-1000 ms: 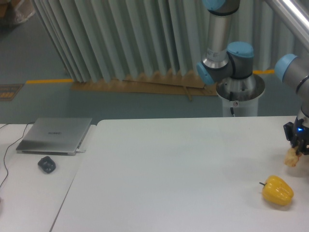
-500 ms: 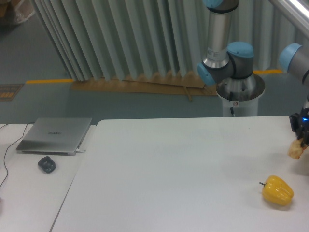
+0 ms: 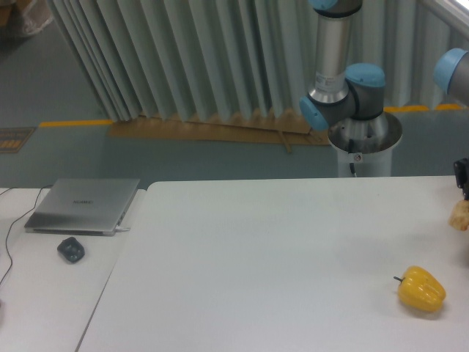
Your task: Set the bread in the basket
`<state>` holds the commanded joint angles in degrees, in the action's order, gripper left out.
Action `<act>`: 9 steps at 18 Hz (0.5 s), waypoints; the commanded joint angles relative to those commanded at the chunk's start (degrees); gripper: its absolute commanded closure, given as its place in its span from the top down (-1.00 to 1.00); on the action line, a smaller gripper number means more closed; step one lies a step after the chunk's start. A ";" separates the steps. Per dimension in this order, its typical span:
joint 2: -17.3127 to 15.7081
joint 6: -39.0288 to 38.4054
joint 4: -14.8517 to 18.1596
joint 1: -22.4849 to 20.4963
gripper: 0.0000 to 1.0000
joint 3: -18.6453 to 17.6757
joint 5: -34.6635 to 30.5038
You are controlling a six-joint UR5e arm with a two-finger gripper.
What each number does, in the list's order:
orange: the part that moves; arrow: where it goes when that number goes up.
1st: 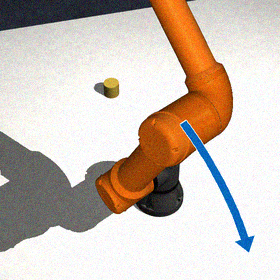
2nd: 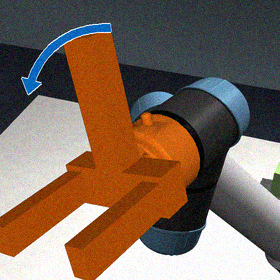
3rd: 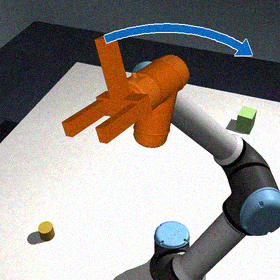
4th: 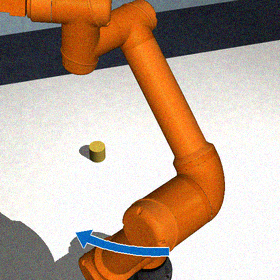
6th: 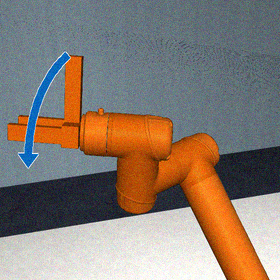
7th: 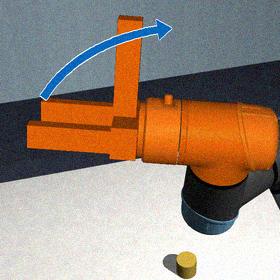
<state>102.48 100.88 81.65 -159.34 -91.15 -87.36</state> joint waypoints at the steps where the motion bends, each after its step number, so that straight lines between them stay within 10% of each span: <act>1: 0.09 1.41 0.09 -0.61 -0.53 0.53 0.09; 9: 0.79 11.95 0.09 -5.00 -0.59 1.58 2.37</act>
<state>103.27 112.84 81.74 -164.35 -89.56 -85.00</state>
